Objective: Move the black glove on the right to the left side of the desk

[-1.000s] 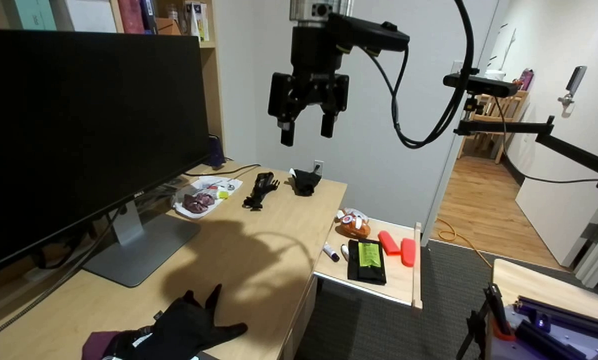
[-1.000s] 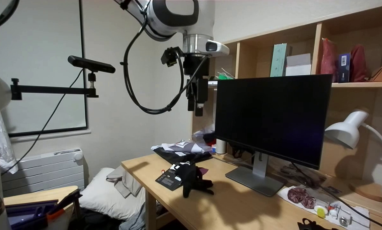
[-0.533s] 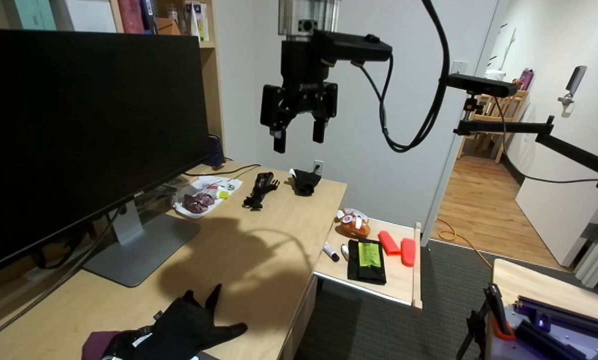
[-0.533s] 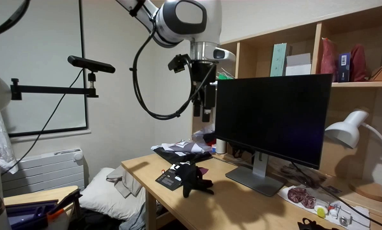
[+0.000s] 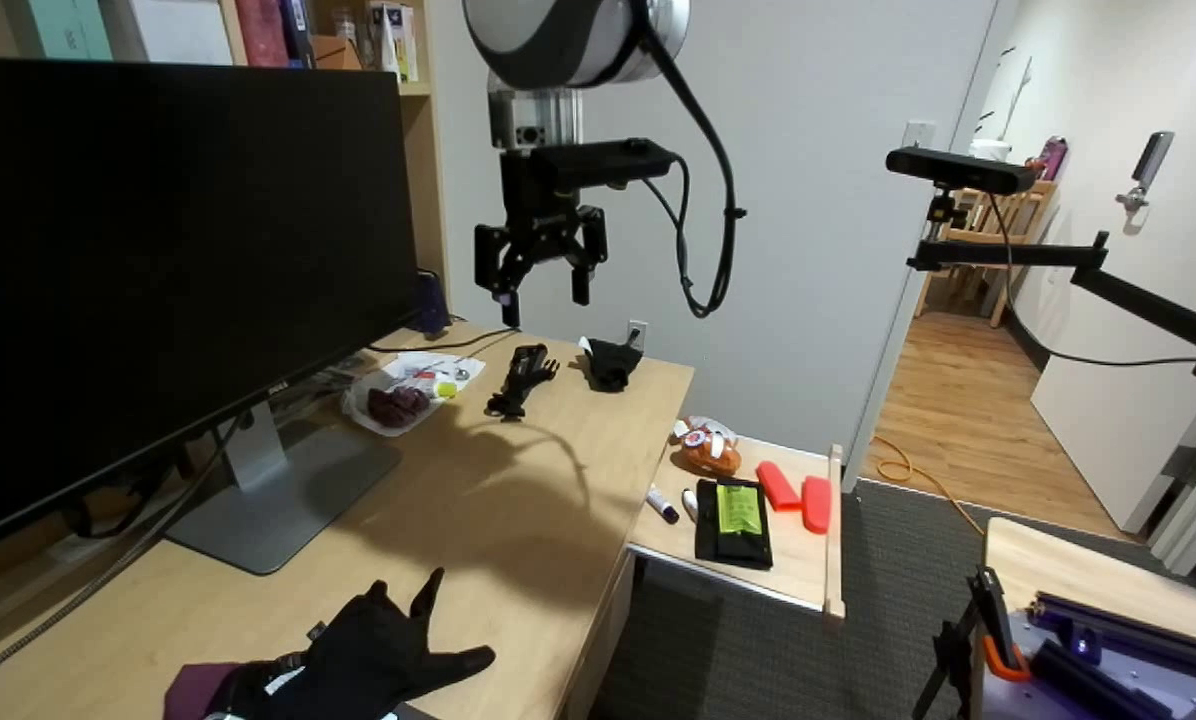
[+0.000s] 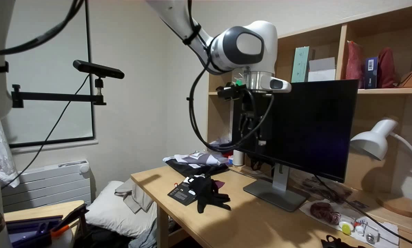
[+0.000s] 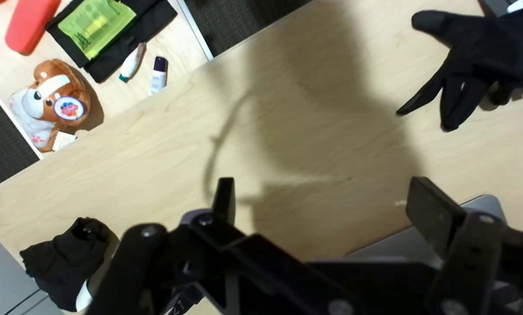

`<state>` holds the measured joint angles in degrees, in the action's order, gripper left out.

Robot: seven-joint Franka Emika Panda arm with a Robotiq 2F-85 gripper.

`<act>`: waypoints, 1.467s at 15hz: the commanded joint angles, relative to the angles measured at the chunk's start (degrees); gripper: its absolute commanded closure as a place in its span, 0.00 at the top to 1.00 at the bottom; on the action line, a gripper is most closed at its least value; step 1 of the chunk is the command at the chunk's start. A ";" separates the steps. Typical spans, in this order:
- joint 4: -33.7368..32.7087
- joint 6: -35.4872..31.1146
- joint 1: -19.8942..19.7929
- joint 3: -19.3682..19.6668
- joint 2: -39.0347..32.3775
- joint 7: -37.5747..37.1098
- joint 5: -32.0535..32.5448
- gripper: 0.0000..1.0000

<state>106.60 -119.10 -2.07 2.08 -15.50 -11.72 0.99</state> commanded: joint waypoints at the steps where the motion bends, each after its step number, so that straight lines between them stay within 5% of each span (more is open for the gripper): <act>1: -13.06 2.86 0.13 2.08 -11.07 -1.35 2.05 1.00; 10: -36.44 9.94 -1.83 7.01 -30.75 -1.71 1.73 1.00; 11: -30.34 5.83 -1.83 6.26 -27.36 -0.24 1.00 1.00; 22: -35.16 8.10 -2.06 6.57 -30.37 -1.45 0.72 1.00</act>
<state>72.04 -110.87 -3.69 9.31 -45.50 -11.90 1.53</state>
